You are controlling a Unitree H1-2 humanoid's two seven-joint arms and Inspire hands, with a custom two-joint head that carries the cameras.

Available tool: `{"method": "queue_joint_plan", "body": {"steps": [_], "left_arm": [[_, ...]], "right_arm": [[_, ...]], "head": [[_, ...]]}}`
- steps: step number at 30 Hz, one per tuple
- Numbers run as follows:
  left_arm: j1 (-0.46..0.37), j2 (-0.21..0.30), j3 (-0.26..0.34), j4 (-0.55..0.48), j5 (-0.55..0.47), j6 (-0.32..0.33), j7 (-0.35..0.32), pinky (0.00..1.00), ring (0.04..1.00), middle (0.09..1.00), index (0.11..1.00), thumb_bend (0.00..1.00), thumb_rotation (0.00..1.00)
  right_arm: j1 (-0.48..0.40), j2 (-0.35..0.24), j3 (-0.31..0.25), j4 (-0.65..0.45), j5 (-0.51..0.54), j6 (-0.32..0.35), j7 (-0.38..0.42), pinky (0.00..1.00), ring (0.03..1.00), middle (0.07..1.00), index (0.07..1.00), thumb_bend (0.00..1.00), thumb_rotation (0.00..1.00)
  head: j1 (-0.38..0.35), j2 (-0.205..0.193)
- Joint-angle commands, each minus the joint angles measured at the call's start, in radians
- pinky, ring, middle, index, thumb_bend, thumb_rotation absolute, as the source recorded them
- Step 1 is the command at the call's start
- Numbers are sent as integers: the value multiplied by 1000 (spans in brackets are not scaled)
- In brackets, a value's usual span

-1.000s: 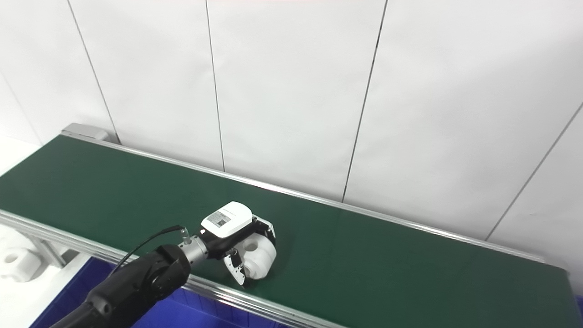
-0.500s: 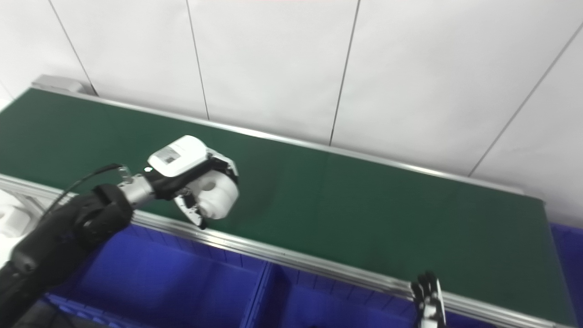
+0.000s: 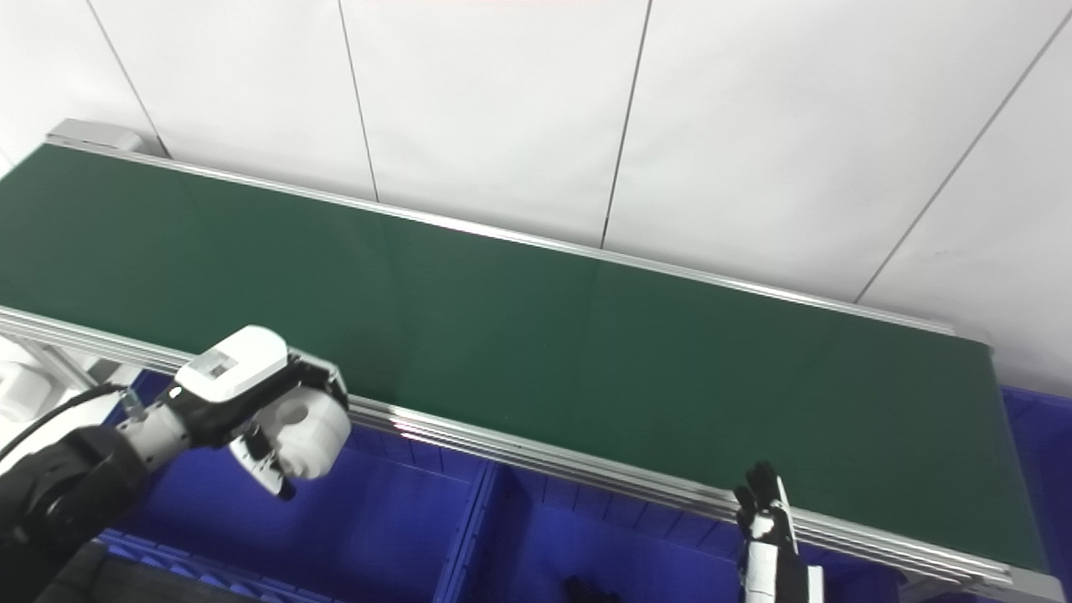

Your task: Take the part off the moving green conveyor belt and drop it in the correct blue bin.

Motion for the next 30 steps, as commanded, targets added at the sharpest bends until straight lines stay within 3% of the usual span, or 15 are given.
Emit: {"method": "queue_joint_plan", "body": {"steps": [1,5,6,7,9,10,11,12,14,22,27,29,30], "left_arm": [[-16,29,22,-11,3,-23,38,403,479,495,486,523,0],[-16,46,21,-23,-1,-8,-2,408,480,489,494,523,0],[-16,52,19,-26,-4,-4,-15,429,499,532,493,523,30],[-15,62,15,-39,-3,16,-50,488,560,598,553,676,120],[-15,85,2,-64,14,46,-115,547,621,652,627,859,209],[-16,97,-4,-75,25,57,-143,662,728,754,731,944,371],[-17,109,-11,-90,42,78,-182,692,755,779,757,965,412],[-17,118,-15,-102,53,94,-209,795,844,862,837,987,494],[-14,123,-13,-133,54,133,-254,861,904,922,894,999,541],[14,116,18,-215,-1,188,-308,868,934,954,932,1000,606],[55,79,83,-310,-207,246,-327,878,939,971,950,1000,586],[68,61,101,-342,-278,272,-329,853,936,982,964,1000,632],[82,28,112,-376,-347,307,-326,837,949,990,980,1000,645]], "right_arm": [[-17,9,5,-21,-7,-5,-2,964,939,939,937,741,937],[-20,10,7,-17,-12,-5,-3,965,937,935,934,758,939],[-20,12,7,-18,-12,-4,-3,962,936,936,933,757,937],[-19,13,8,-18,-14,-3,-5,960,937,938,936,751,940],[-19,17,10,-19,-13,-2,-6,960,939,940,939,744,944],[-19,18,10,-19,-11,-1,-6,966,942,943,940,733,941],[-20,19,10,-16,-11,-4,-6,967,943,944,941,731,941],[-21,20,11,-13,-11,-7,-6,966,943,944,942,721,945],[-24,21,13,-7,-19,-15,-9,965,940,941,942,719,951],[-28,24,15,-8,-21,-13,-11,965,940,940,942,733,954],[-37,21,14,1,-18,-18,-12,958,935,937,937,753,952],[-41,20,14,4,-18,-16,-12,958,936,939,938,745,955],[-43,22,14,5,-17,-14,-13,959,937,938,938,741,953]], "head": [[4,-1],[-2,-2],[-2,-2],[-4,-1],[-4,-1],[-4,-1],[-4,-1],[-4,-1],[-6,-1],[-1,0],[3,-1],[4,-2],[5,-3]]}}
